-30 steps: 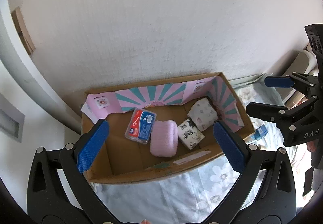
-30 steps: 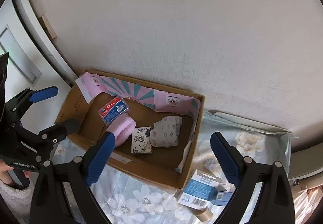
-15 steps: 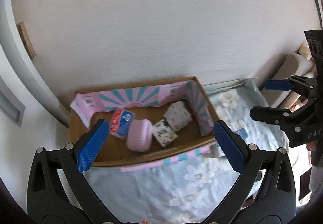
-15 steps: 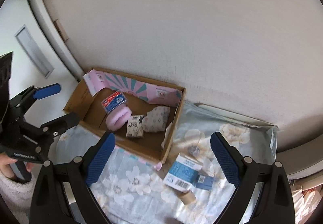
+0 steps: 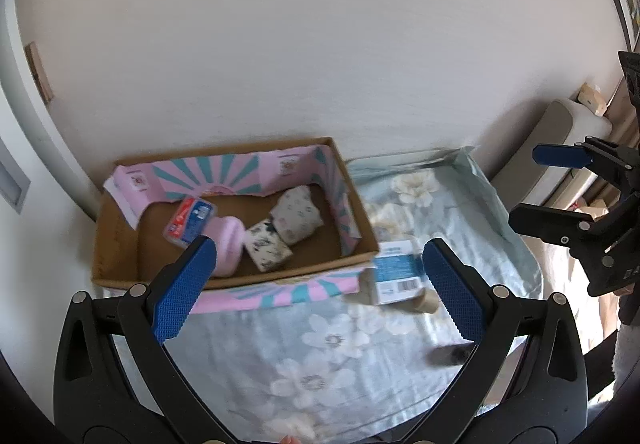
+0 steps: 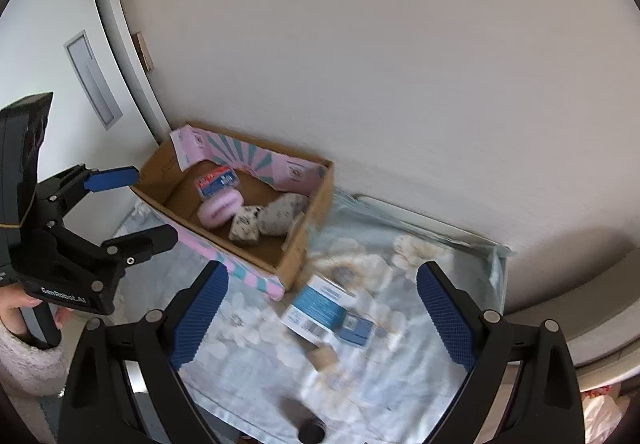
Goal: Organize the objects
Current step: 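Move the left tool to the black round cap while the right tool moves to the blue medicine box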
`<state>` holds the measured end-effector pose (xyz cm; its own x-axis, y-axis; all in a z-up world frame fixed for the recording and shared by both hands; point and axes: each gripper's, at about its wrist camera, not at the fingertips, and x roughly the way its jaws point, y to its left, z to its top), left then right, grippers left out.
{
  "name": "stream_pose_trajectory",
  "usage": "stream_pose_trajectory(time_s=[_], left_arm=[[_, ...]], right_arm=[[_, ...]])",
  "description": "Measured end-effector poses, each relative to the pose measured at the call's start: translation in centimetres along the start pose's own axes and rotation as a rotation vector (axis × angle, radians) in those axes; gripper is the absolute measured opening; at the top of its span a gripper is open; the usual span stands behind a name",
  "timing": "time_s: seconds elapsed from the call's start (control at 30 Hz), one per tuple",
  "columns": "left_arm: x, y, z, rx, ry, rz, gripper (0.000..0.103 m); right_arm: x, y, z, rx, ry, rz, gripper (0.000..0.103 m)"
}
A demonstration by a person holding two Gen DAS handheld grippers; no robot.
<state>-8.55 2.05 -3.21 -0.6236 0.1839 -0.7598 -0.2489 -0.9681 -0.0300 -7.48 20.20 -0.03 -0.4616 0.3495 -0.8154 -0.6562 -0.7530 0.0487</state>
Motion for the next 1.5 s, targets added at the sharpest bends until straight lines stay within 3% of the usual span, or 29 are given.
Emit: stream_pose_trajectory(time_s=[0.17, 0.47, 0.8, 1.03, 1.23, 1.37, 1.5], left_arm=[[-0.3, -2.1, -1.1, -0.008, -0.024, 0.011, 0.103], [0.7, -6.1, -4.7, -0.003, -0.004, 0.007, 0.103], [4.2, -13.5, -12.1, 0.112, 0.054, -0.113, 0.103], [7.4, -16.3, -17.0, 0.156, 0.081, -0.179, 0.102], [9.6, -18.0, -19.7, 0.193, 0.09, -0.207, 0.093], [10.8, -18.6, -20.6, 0.191, 0.1, -0.214, 0.08], [11.4, -18.9, -21.0, 0.188, 0.085, -0.226, 0.078]], right_arm=[[-0.4, -2.0, -1.8, 0.0, 0.022, -0.046, 0.094], [0.1, -5.6, -5.4, 0.017, 0.046, 0.009, 0.094], [4.5, -8.4, -9.6, -0.026, 0.104, 0.119, 0.094], [8.4, -9.0, -11.0, -0.064, 0.1, 0.171, 0.094], [11.9, -9.3, -11.6, -0.083, 0.095, 0.221, 0.094], [13.8, -9.2, -11.6, -0.076, 0.102, 0.243, 0.094], [14.8, -8.9, -11.5, -0.066, 0.102, 0.261, 0.094]])
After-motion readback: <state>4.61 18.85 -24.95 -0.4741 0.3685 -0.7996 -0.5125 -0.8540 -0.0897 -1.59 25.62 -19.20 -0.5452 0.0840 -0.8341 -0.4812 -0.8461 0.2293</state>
